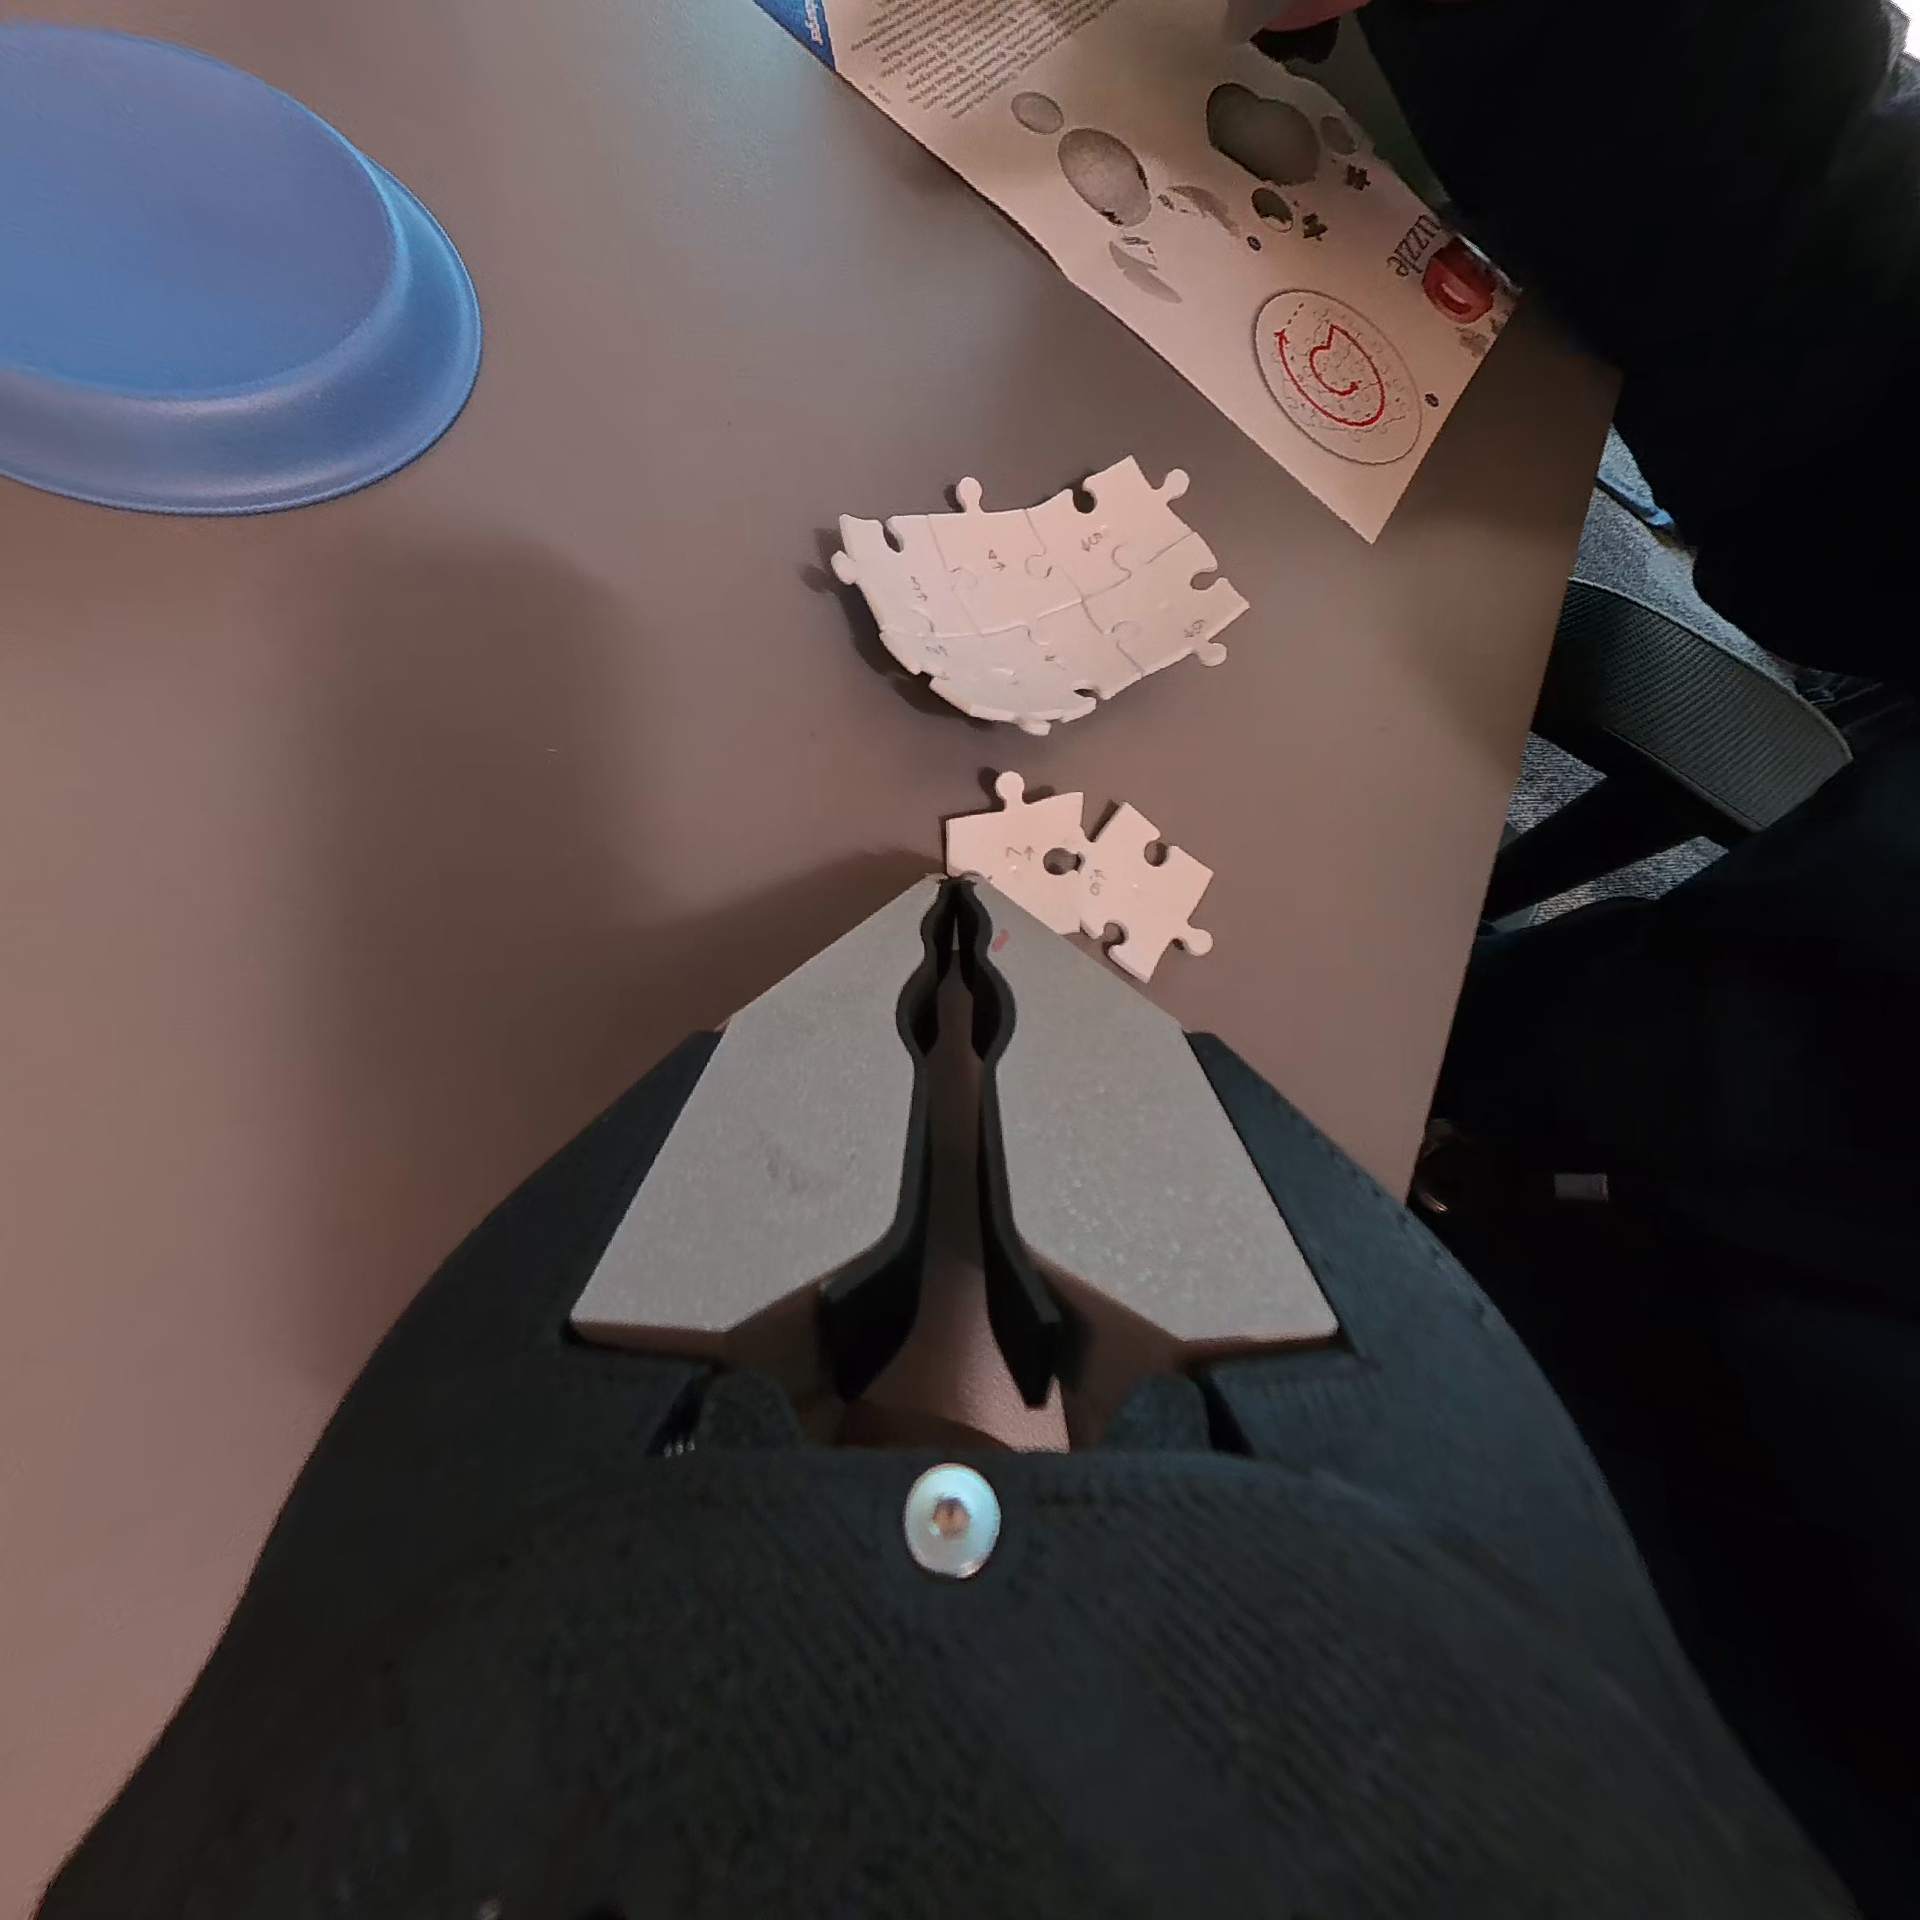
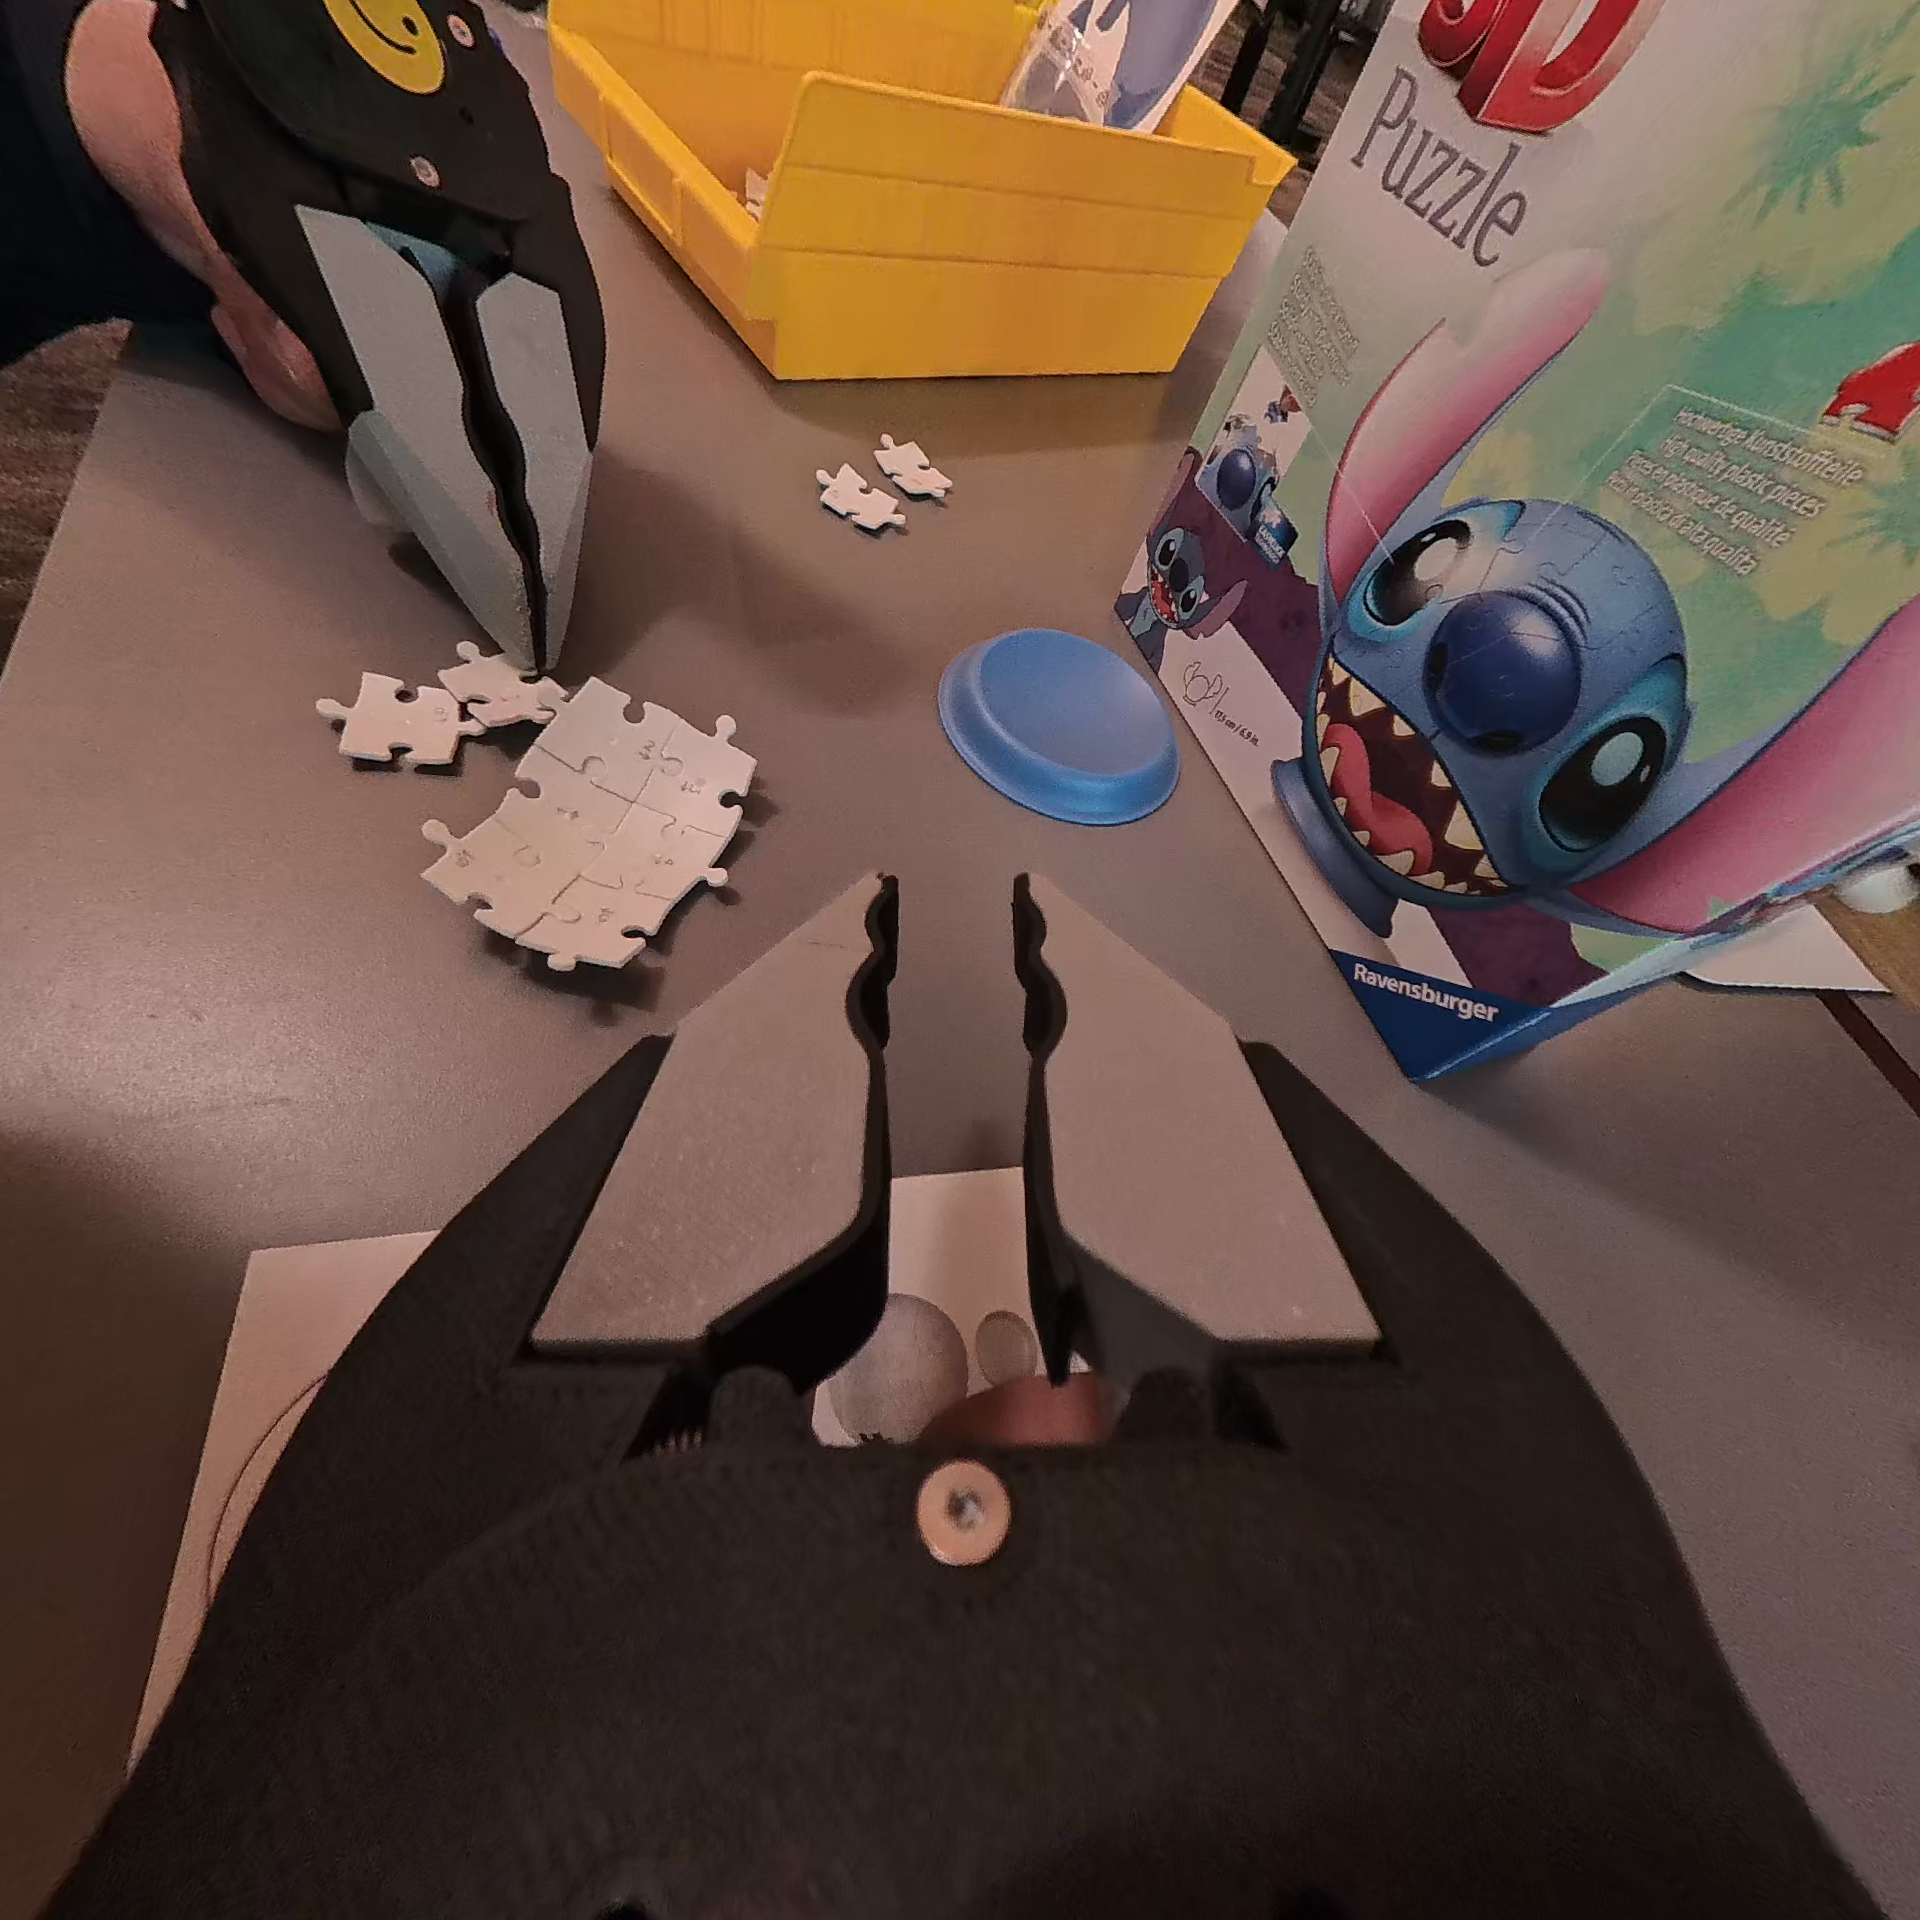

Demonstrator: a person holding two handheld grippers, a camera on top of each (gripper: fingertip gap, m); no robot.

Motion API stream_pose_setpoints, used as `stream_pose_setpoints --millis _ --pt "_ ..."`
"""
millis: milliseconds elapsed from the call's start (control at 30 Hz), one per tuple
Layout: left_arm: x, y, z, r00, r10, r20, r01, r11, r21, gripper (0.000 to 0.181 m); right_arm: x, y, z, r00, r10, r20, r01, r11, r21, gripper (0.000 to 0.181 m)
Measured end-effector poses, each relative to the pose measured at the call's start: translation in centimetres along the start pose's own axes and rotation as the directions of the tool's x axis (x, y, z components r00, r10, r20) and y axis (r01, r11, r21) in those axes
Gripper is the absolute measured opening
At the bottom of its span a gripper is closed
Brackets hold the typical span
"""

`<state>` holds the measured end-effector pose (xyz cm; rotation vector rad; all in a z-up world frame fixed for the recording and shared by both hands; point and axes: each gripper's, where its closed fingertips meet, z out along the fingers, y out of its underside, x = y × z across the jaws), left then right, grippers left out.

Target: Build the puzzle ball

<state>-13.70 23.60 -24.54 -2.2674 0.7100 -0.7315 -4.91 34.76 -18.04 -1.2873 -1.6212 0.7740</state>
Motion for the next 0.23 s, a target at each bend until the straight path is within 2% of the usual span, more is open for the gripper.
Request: stream_pose_setpoints --millis 233 --pt "0.0 -0.01 -0.01 1.0 -0.002 -0.002 0.002 1.0 0.0 0.0 1.04 0.06 -0.18 0.998 0.035 -0.047 -0.035 0.999 0.004 0.014"
